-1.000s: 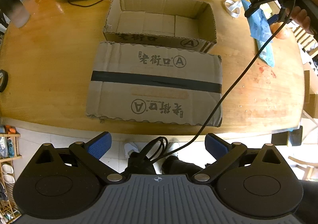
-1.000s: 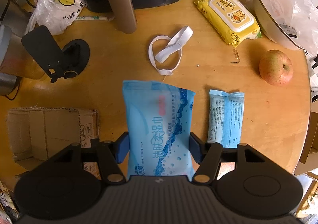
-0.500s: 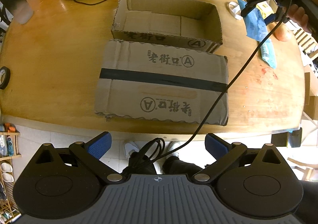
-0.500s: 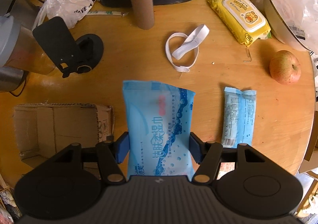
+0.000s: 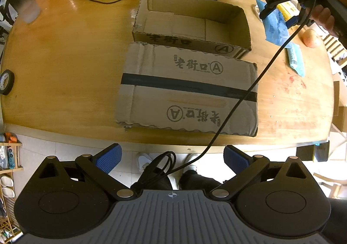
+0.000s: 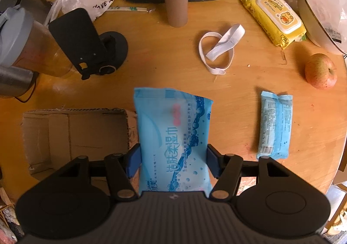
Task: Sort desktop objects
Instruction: 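Lift the large blue packet with the right tool and carry it toward the cardboard box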
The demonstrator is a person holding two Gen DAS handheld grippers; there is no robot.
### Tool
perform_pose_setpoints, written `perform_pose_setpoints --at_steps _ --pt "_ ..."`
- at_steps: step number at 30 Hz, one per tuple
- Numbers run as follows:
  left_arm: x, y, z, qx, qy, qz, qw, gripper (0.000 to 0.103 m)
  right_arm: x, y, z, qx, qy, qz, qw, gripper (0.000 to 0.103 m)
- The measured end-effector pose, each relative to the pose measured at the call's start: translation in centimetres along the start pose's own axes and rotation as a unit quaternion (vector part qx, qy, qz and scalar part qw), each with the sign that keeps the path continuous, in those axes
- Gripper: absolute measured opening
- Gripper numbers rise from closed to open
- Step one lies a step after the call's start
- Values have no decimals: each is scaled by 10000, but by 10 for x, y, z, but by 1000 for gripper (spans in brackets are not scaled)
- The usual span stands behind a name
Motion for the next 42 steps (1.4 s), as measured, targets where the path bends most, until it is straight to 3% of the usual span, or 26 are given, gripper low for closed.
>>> perform_pose_setpoints --at_steps 42 --pt "-1 52 -4 51 -3 -17 10000 103 16 81 4 -198 69 -177 9996 65"
Point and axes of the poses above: each gripper's, at about its wrist camera, not at the fingertips, and z roughly the way its jaws point, y to its left, x to its underside, the point moved 1 cm from there along z, roughly the way its jaws point, and after that the axes turned 5 degrees about z, right-handed, at the moved point
